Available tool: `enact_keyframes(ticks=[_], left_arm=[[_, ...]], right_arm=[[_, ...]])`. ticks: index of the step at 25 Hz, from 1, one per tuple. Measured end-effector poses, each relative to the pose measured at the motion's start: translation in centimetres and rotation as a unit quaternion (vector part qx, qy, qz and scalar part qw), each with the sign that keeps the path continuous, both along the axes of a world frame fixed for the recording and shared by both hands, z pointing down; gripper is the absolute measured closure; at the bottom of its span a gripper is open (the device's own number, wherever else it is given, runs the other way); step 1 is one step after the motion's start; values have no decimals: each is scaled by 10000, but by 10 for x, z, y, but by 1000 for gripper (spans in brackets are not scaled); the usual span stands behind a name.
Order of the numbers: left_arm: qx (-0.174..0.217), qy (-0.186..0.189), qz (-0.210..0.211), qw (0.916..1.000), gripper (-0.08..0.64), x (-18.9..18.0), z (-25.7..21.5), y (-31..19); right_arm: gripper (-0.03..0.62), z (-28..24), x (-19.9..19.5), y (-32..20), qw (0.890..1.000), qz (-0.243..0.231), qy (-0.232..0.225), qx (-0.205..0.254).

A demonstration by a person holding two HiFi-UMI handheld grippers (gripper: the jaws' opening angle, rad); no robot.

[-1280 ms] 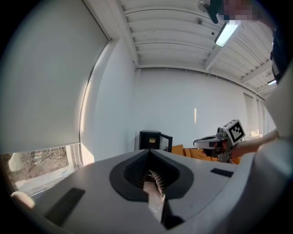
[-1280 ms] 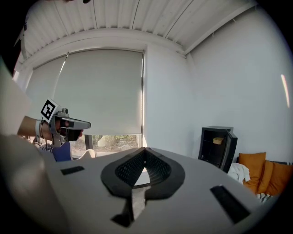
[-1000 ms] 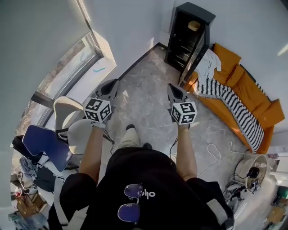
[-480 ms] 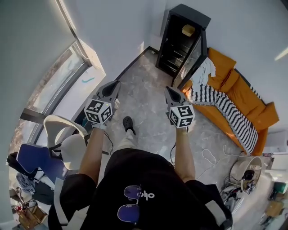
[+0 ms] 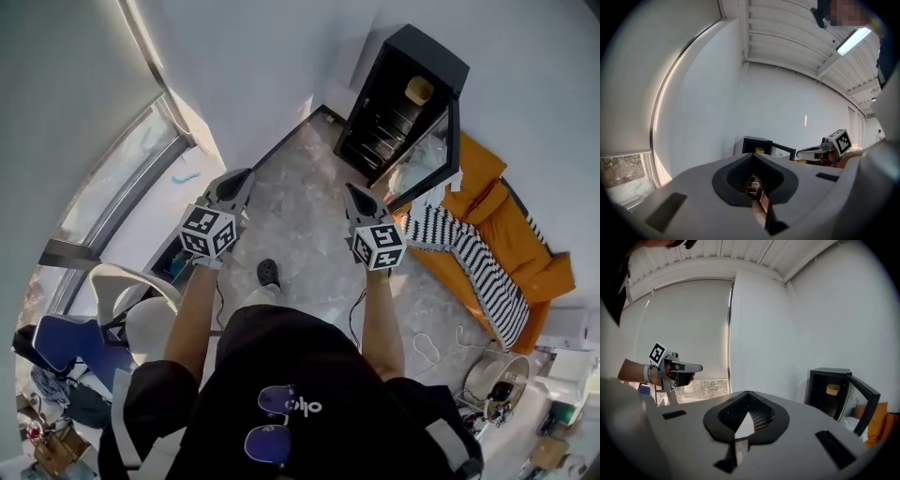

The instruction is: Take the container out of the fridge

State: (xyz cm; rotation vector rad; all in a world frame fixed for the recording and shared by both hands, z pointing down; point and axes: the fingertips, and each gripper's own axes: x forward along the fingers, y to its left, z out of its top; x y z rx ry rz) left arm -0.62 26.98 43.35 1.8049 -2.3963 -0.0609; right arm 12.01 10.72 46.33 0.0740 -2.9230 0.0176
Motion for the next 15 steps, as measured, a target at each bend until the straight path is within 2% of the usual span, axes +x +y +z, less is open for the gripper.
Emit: enact_keyframes(ticks=[5, 15], left_arm=[[-6, 89, 14, 10000, 555, -58, 4, -21], [-14, 111, 377, 9992, 555, -131, 8, -59]], right_arm=[[584, 3, -57, -18, 10000, 28, 53, -23], [584, 9, -137, -44, 9996, 243, 36, -158]])
